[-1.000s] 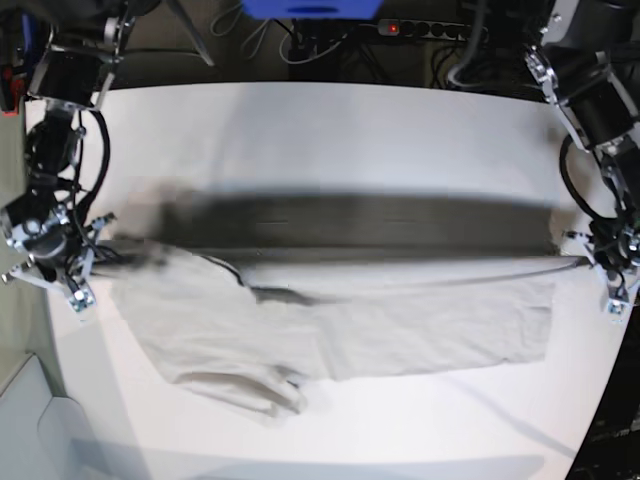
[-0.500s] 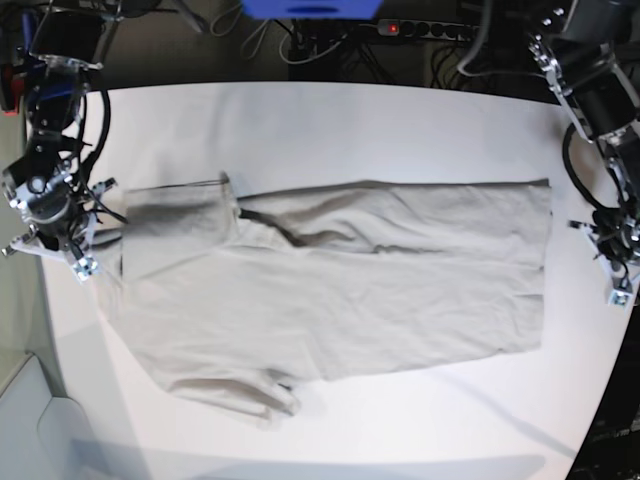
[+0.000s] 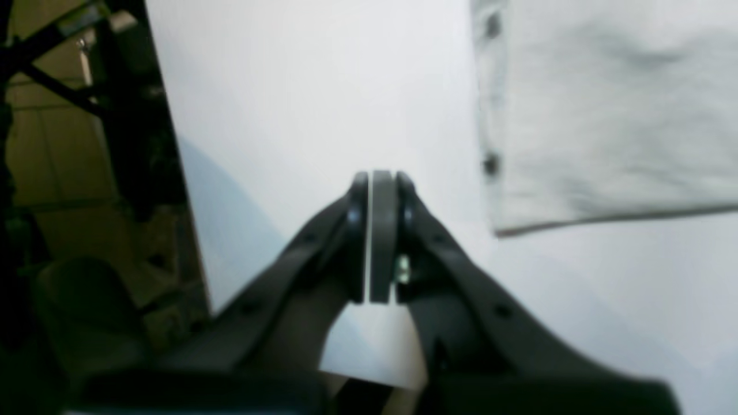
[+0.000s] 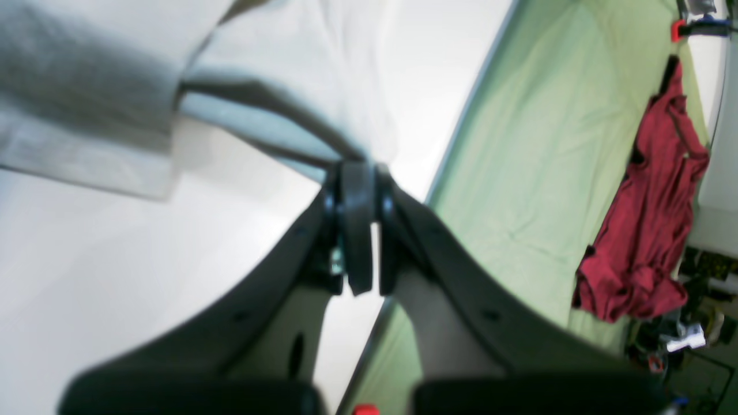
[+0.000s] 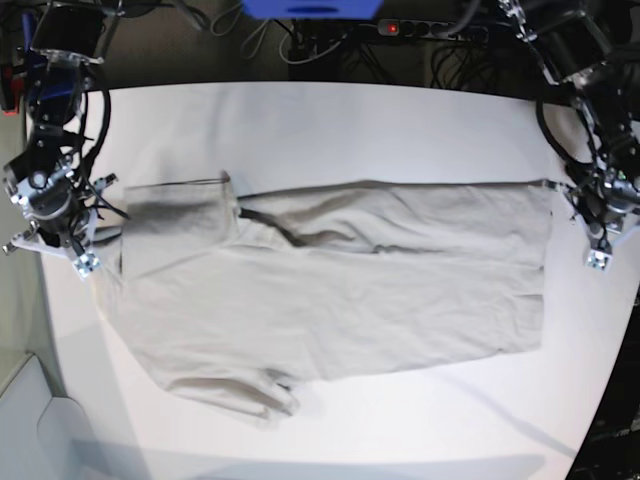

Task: Layout the t-shirt on the table in an organized manner, then fold the t-shirt properly
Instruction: 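Reposition the left gripper inward onto the folded edge and grasp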

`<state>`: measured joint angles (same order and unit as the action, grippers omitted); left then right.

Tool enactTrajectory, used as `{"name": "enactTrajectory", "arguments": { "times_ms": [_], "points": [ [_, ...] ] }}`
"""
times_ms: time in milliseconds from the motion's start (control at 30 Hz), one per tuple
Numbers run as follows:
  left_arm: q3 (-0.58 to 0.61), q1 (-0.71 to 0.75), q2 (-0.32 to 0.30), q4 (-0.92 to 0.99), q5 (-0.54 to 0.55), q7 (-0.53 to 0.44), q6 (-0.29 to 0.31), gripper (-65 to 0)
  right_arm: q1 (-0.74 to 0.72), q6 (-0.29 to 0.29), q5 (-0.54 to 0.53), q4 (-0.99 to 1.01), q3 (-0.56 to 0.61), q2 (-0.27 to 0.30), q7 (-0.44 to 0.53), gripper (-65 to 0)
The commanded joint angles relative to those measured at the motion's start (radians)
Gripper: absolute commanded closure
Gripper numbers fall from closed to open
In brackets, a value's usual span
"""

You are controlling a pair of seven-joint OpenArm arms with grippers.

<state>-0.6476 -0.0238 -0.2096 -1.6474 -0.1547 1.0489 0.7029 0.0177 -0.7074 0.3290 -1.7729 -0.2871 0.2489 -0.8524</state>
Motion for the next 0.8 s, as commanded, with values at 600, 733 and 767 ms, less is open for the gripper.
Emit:
{"name": "enactTrajectory", "arguments": {
  "times_ms": [600,733,767],
  "points": [
    [-0.021,0.08,0.074,-0.029,-0.001,-0.198,-0.005,-36.3,-0.011,0.009,0.003,-0.012,-0.002,-0.003,0.009,0.0],
    [-0.056,0.031,0.072,0.075,-0.001,-0.203,-0.005,-36.2,-0.011,0.009,0.003,-0.012,-0.001,-0.003,0.009,0.0],
    [-0.077,0.017,0.072,0.089,-0.001,-0.203,-0.005,-36.2,-0.011,0.009,0.003,-0.012,-0.001,-0.003,0.009,0.0]
  ]
}}
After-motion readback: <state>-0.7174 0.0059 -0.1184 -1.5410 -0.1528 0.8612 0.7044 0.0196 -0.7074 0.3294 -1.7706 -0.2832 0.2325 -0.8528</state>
